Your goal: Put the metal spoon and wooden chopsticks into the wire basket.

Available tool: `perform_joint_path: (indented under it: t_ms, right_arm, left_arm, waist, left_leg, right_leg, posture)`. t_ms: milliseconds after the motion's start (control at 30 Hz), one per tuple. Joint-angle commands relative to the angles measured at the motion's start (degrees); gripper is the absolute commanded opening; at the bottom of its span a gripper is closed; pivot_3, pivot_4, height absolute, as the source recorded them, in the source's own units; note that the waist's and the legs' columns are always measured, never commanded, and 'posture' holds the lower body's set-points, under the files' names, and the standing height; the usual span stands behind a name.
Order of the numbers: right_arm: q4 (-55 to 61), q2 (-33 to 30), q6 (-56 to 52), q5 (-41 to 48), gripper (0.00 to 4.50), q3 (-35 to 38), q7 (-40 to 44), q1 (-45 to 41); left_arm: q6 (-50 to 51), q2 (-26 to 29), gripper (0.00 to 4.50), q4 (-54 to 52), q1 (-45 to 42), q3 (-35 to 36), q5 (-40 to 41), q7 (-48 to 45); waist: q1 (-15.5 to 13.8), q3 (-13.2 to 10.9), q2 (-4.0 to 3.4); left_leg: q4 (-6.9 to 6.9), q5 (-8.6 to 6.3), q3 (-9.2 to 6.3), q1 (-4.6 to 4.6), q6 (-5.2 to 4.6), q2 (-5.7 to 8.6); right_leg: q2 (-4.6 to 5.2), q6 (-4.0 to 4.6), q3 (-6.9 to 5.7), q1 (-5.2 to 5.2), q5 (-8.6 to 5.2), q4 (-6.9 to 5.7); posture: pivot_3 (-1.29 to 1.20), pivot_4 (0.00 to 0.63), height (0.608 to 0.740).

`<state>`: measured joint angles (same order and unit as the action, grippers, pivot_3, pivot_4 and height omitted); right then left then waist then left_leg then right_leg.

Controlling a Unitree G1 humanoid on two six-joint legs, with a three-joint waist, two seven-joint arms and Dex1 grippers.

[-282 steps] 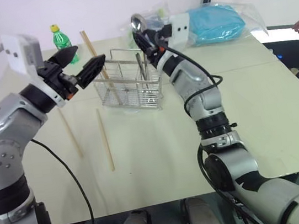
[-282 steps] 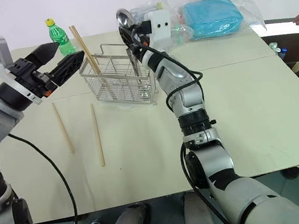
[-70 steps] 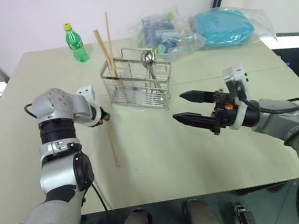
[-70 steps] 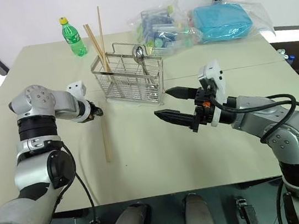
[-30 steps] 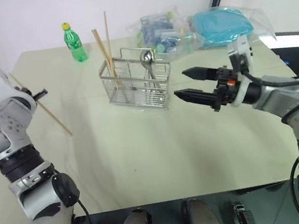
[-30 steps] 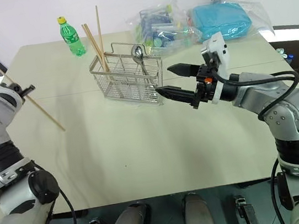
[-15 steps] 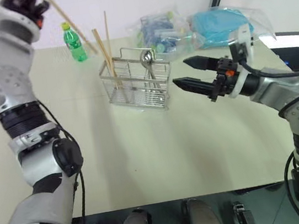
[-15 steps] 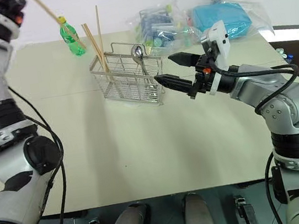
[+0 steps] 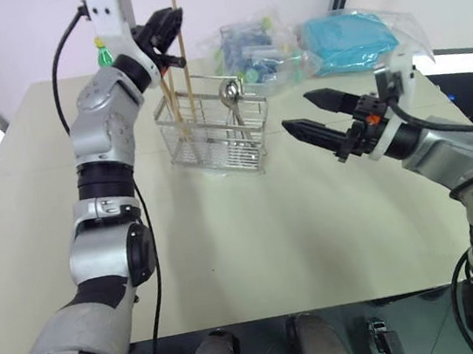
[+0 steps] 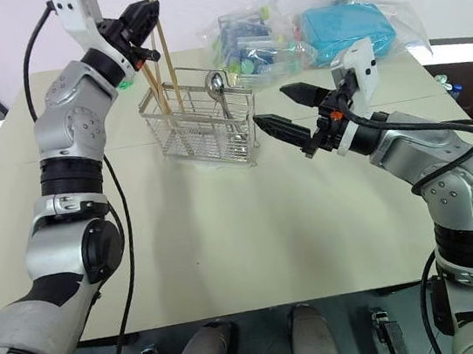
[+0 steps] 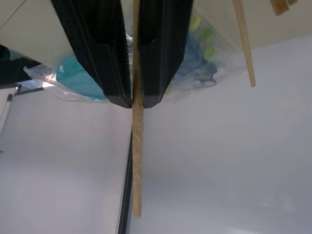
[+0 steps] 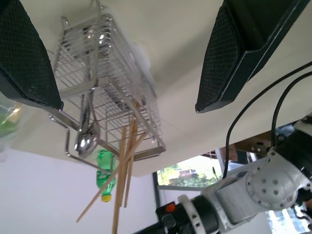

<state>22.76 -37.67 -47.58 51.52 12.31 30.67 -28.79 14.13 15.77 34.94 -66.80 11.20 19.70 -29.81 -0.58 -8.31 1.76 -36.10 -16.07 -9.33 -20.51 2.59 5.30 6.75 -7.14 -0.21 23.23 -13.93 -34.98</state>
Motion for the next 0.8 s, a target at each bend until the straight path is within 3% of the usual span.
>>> perform_joint_path:
  t_ms: [33, 167, 267, 367, 533, 667, 800]
  right_arm:
    - [1.2, -0.3, 0.0, 1.1, 4.5, 2.0, -0.5, -0.6]
    - [0.4, -0.3, 0.1, 1.0, 4.5, 1.5, -0.3, -1.1]
    - [-0.3, -0.2, 0.3, 0.7, 4.5, 0.8, 0.3, -1.8]
    - [-1.7, -0.4, 0.8, -0.5, 4.5, -0.2, 1.5, -2.6]
    - [-4.7, -3.4, 1.8, -3.7, 4.5, -1.7, 6.2, -2.8]
    - [-8.7, -6.8, 3.7, -7.6, 4.5, -3.4, 11.7, -2.7]
    - [-12.0, -8.2, 5.2, -9.9, 4.5, -4.9, 16.4, -3.5]
  left_arm:
    - [-0.2, 0.1, 2.53, -4.1, 0.4, 0.0, 0.6, -0.2]
    - [2.0, 0.1, 4.4, -9.1, 2.2, 0.4, 2.2, 0.2]
    - [4.2, 0.5, 4.4, -13.2, 3.1, 0.7, 3.0, 1.1]
    - [10.4, 6.8, 4.4, -20.0, 3.2, 0.7, 4.2, -2.0]
    - [22.5, 26.1, 4.4, -28.9, 7.0, -1.5, 7.7, -18.2]
    - [19.9, 43.0, 4.4, -33.5, 20.3, -0.1, 6.3, -32.4]
    - [20.3, 50.0, 4.4, -34.5, 29.8, 5.4, 7.0, -34.7]
  waist:
    - [0.0, 0.0, 0.0]
    - [0.0, 0.0, 0.0]
    - [0.0, 0.0, 0.0]
    - [0.2, 0.0, -0.01]
    - [2.0, -0.1, -0.23]
    - [1.8, -0.1, -0.48]
    - [1.0, -0.1, -0.4]
  left_leg:
    - [0.0, 0.0, 0.0, -0.01, 0.0, 0.0]
    - [0.0, 0.0, -0.02, -0.02, 0.0, 0.0]
    - [-0.01, 0.0, -0.02, -0.02, 0.0, 0.0]
    - [-0.01, 0.0, -0.02, -0.01, 0.0, 0.0]
    - [0.17, 0.0, 0.03, 0.03, -0.01, -0.04]
    - [0.24, -0.1, 0.12, 0.15, -0.18, -0.1]
    - [0.12, -0.24, 0.07, 0.08, -0.42, -0.1]
  right_leg:
    - [0.0, 0.0, 0.0, 0.0, 0.0, 0.0]
    - [0.0, 0.0, 0.0, 0.01, 0.0, -0.02]
    - [0.0, 0.0, 0.0, 0.0, 0.0, -0.02]
    - [0.0, 0.0, 0.0, -0.01, 0.0, -0.02]
    - [-0.13, 0.0, 0.02, 0.11, -0.01, -0.09]
    - [-0.12, 0.01, 0.08, 0.08, -0.02, -0.07]
    - [-0.12, 0.04, 0.08, 0.06, -0.03, 0.04]
  posture:
    - [0.0, 0.15, 0.721]
    - [0.0, 0.15, 0.721]
    - [0.0, 0.15, 0.721]
    - [0.0, 0.15, 0.721]
    - [0.0, 0.15, 0.721]
    - [0.0, 0.15, 0.721]
    - [0.0, 0.15, 0.721]
